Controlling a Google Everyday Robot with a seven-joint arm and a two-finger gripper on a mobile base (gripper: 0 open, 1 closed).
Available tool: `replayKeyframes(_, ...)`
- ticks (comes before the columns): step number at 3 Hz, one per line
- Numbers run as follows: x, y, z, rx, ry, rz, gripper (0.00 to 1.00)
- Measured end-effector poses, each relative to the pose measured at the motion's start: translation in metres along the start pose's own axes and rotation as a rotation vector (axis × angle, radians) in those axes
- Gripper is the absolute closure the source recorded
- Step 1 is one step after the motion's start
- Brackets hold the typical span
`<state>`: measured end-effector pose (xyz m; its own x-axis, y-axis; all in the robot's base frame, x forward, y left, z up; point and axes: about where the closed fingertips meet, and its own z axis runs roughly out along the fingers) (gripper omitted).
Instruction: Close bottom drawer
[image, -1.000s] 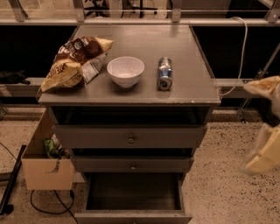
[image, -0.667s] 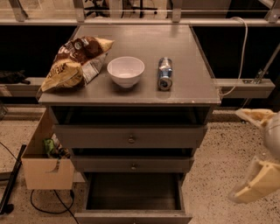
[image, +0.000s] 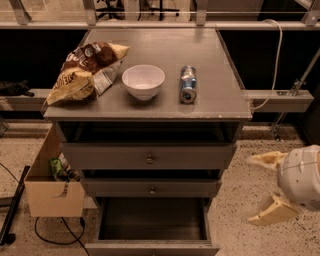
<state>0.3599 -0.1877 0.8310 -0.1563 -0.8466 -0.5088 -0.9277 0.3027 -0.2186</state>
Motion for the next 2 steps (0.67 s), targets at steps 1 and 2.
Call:
replayKeyframes(1, 0.020, 0.000, 0.027, -0.039, 0.038, 0.000, 0.50)
replayKeyframes(2, 0.036, 0.008, 0.046, -0.069, 0.065, 0.026, 0.73)
